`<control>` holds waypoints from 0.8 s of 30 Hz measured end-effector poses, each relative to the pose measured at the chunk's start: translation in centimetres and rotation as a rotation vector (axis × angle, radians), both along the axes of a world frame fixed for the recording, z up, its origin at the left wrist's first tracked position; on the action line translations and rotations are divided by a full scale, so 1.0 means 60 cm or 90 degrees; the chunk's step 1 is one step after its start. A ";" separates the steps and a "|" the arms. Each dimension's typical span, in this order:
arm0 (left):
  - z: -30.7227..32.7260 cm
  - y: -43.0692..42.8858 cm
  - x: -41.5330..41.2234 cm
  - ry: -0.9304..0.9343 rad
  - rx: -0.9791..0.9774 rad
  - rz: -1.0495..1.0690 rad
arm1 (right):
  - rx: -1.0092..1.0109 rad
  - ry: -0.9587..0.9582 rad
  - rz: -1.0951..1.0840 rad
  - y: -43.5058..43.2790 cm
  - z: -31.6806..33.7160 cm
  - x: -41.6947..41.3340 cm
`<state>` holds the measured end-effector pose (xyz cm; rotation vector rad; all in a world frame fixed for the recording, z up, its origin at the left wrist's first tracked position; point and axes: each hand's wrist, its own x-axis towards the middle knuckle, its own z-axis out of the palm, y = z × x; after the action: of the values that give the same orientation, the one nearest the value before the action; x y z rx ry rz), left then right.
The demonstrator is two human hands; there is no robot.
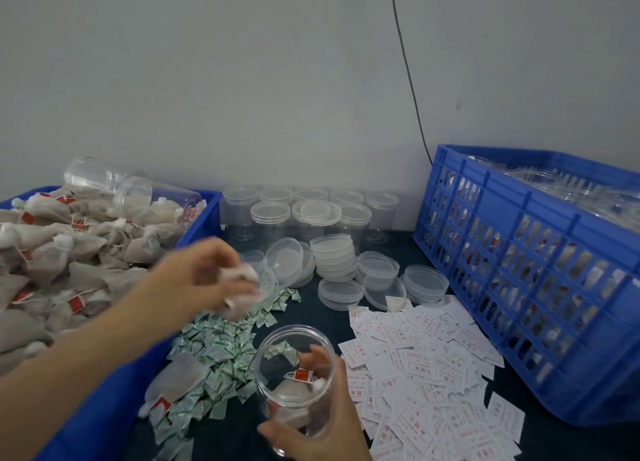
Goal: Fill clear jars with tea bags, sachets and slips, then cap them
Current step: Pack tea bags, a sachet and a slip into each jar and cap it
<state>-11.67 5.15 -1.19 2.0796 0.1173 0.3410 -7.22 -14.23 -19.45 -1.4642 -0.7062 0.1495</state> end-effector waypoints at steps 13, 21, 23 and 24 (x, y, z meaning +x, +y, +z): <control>-0.054 0.174 0.057 -0.007 0.247 0.297 | -0.043 0.050 0.020 -0.004 0.011 0.000; -0.224 0.362 0.028 0.221 0.365 0.331 | -0.043 0.069 0.023 -0.004 0.008 0.000; -0.224 0.369 0.027 0.240 0.320 0.339 | -0.041 0.070 0.027 -0.003 0.006 0.001; -0.220 0.372 0.028 0.228 0.282 0.311 | -0.040 0.065 0.024 -0.002 0.006 0.001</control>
<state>-9.97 27.48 -14.38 2.5223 0.8395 0.2984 -7.17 -14.36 -19.12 -1.4926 -0.6505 0.2759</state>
